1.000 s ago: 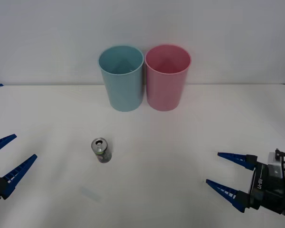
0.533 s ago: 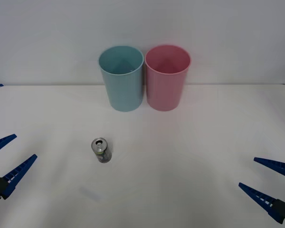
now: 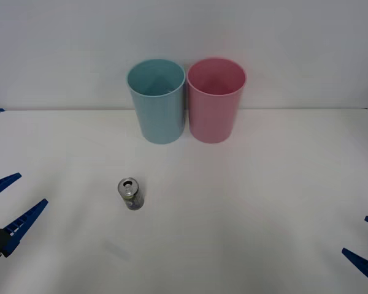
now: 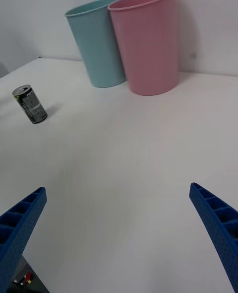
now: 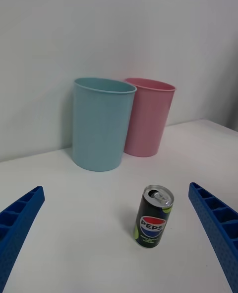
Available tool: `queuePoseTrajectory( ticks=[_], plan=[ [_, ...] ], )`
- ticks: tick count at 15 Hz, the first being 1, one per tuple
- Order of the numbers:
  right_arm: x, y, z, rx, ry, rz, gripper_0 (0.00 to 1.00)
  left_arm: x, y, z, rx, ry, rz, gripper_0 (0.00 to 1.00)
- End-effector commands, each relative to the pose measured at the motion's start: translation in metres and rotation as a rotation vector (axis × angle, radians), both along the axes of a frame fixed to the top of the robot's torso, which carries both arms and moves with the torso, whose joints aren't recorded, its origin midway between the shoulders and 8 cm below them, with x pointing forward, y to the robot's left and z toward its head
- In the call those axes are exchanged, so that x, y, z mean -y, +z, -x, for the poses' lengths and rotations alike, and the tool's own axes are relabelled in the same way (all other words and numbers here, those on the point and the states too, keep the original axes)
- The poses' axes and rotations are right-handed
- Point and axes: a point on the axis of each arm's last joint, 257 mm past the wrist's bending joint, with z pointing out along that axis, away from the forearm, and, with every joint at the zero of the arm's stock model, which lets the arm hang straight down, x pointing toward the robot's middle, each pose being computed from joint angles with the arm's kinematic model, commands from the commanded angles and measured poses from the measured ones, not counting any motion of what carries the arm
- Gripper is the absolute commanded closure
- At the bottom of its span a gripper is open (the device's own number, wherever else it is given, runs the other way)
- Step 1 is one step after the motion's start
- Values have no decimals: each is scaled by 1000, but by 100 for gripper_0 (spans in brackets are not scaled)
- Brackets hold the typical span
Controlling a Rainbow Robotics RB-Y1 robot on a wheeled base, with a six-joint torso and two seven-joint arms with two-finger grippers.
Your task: Grasp the object on the table and drop it into the matching bin: aluminum can to the light blue bin, PET bottle to the pink bin.
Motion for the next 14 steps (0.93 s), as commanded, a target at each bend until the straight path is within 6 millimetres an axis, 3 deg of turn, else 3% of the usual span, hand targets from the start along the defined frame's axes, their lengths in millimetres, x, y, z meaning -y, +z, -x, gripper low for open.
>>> queuePoseTrajectory(
  ticks=[1, 14],
  plan=[
    [7, 2, 5, 0, -16, -1, 0, 0, 0, 0, 0, 0, 0, 0],
    [11, 2, 7, 5, -23, 11, 0, 0, 0, 0, 0, 0, 0, 0]
  ],
)
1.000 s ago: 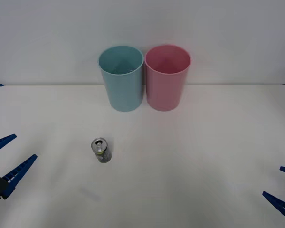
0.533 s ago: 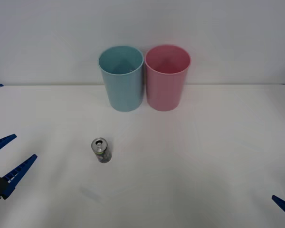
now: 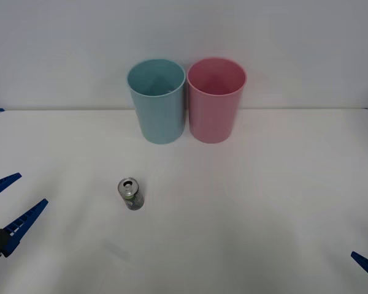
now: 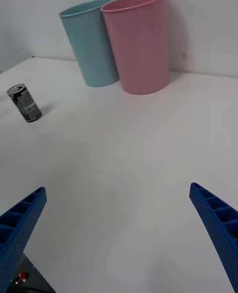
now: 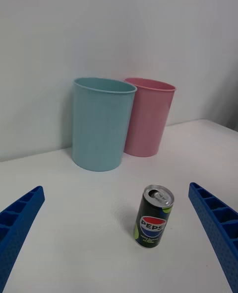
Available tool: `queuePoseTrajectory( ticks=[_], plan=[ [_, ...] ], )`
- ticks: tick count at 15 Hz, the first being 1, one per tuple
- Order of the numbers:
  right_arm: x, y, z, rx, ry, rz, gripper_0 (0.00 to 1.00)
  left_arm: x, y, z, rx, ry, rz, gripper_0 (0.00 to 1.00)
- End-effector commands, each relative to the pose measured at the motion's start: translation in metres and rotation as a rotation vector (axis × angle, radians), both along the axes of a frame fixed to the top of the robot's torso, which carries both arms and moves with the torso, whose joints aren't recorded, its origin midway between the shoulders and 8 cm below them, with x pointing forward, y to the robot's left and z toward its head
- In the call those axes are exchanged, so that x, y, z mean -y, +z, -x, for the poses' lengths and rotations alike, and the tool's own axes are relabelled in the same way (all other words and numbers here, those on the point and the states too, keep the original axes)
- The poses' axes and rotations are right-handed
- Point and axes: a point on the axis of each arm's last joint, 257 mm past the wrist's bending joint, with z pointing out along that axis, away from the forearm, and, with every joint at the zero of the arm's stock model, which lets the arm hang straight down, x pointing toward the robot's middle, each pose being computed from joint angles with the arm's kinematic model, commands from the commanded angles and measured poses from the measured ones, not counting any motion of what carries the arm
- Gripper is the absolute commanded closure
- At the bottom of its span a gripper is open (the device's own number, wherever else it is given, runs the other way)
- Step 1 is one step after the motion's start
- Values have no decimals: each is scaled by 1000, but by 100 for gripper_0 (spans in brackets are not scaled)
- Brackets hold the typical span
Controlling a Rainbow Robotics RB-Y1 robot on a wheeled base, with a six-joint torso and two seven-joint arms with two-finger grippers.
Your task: Grasp the object on the table and drop it into the matching bin: aluminum can to the light blue bin, PET bottle to the pink bin.
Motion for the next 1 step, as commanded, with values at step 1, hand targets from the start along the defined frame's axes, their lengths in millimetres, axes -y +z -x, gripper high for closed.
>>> queuePoseTrajectory(
  ticks=[1],
  plan=[
    [0, 0, 0, 0, 0, 0, 0, 0, 0, 0, 0, 0, 0, 0]
  ],
)
